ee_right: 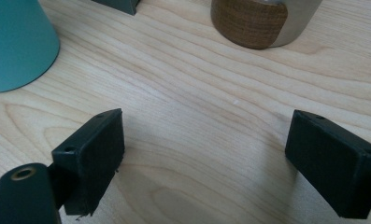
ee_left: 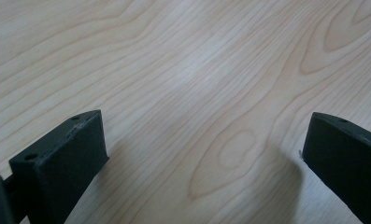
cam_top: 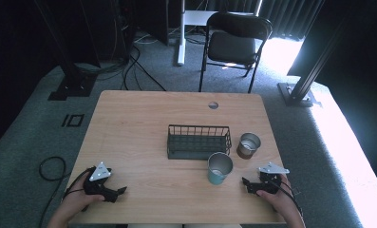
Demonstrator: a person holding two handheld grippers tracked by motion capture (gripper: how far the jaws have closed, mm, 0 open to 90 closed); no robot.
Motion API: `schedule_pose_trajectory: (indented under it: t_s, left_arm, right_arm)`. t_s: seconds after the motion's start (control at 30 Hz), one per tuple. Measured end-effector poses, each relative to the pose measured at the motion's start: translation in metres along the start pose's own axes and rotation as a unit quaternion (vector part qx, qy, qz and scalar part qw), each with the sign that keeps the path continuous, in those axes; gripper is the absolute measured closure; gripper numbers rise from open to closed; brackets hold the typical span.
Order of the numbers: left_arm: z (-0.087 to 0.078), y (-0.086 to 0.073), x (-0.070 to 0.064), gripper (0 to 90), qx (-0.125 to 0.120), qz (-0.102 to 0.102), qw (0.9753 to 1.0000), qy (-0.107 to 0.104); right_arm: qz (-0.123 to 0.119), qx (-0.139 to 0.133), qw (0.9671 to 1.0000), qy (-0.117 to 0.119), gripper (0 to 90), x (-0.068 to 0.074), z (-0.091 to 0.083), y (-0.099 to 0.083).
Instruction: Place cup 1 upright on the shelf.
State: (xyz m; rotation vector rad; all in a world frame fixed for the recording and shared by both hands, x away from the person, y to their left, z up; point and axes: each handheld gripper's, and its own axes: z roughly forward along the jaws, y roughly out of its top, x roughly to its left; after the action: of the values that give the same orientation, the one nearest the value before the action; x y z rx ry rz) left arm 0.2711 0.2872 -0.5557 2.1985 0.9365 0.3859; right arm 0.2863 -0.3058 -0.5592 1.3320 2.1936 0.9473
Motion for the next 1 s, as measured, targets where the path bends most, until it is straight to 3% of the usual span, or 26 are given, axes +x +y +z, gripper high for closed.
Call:
schedule_pose_trajectory:
  t_s: [0.33, 1.0]
  left_arm:
    - [0.001, 0.015, -0.008, 0.4, -0.030, 0.011, 0.9991, -0.029]
    - [0.018, 0.038, -0.023, 0.4, -0.030, 0.039, 0.9974, -0.053]
  right_arm:
    - [0.000, 0.000, 1.0000, 0.000, 11.5, 0.000, 0.000, 0.000]
    - [0.000, 0.000, 1.0000, 0.000, 11.5, 0.000, 0.000, 0.000]
